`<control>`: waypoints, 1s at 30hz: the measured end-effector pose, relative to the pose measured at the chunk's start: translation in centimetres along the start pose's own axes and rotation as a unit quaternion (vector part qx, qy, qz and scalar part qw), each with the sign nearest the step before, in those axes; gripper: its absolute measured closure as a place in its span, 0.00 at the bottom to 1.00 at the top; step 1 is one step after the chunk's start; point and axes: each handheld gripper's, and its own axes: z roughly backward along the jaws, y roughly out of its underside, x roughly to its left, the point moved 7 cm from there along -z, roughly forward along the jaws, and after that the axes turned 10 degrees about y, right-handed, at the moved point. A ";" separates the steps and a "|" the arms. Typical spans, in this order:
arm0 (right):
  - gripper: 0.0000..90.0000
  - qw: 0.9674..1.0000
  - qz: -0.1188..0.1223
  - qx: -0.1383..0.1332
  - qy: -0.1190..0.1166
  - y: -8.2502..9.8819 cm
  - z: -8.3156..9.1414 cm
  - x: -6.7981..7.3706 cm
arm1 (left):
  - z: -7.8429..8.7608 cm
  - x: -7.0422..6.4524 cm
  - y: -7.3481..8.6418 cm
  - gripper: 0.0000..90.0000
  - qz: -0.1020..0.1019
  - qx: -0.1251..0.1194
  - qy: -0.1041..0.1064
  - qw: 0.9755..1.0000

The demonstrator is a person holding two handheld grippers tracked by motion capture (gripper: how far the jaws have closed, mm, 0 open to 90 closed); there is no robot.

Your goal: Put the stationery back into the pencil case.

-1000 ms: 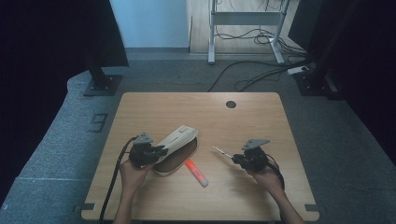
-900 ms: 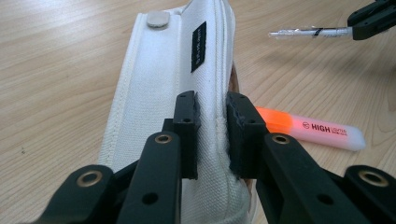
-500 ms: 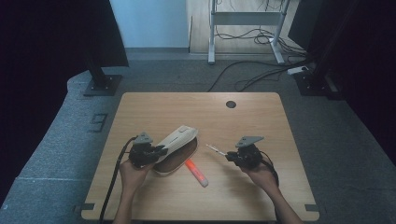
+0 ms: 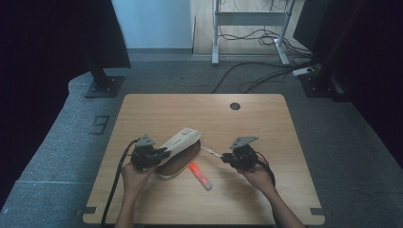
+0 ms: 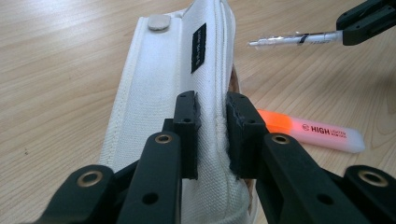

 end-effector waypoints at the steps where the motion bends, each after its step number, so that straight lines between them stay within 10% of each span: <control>1: 0.87 1.000 0.001 0.000 -0.002 -0.1 -0.1 0.1 | 0.0 0.0 0.0 0.84 0.000 0.000 0.000 1.000; 30: 0.87 0.999 0.029 0.009 -0.033 -3.2 -4.3 3.4 | 0.0 -0.1 -0.1 0.84 -0.002 -0.002 0.001 1.000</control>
